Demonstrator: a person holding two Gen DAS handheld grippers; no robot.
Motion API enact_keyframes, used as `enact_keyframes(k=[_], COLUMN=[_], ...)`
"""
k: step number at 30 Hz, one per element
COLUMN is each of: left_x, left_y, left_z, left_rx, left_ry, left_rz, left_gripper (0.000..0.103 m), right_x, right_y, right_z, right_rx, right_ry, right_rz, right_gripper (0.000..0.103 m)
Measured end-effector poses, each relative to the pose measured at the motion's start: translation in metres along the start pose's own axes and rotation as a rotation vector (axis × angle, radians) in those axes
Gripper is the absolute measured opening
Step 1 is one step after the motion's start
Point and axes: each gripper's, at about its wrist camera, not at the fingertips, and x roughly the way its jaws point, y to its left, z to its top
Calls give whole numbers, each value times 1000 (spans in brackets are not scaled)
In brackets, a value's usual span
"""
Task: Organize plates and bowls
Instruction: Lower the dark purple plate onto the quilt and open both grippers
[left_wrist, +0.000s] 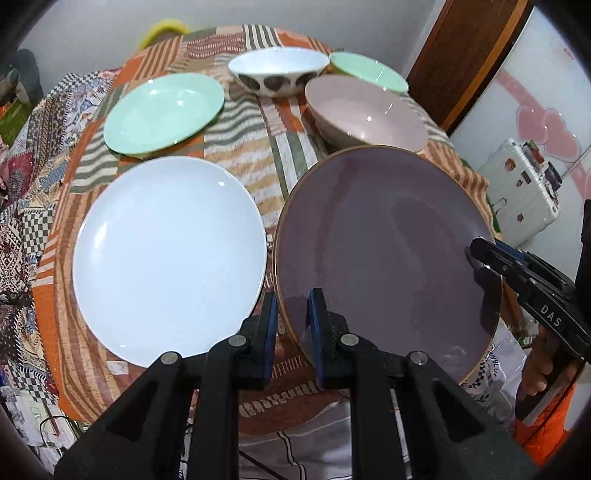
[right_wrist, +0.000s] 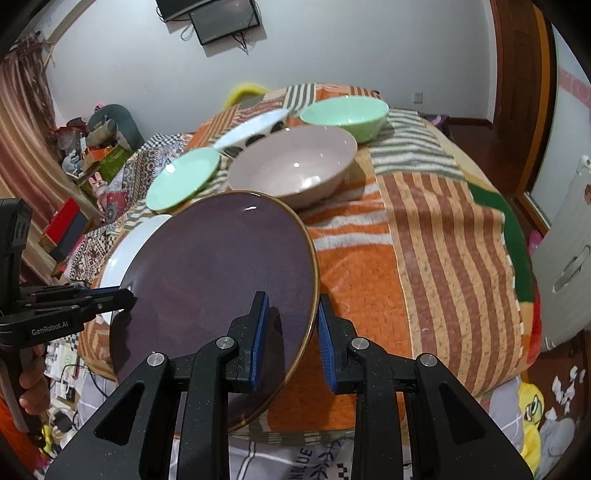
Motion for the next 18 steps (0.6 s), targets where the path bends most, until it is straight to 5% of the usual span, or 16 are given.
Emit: enact_keyframes(k=[18], left_x=[54], left_y=[1], left_z=[19], left_rx=[-16], left_ry=[109], left_rz=[15], left_gripper=[16], right_x=[36], right_y=[-17], right_z=[-3], right_rx=[50], right_ry=[86], right_rz=[-9], right_gripper=[23])
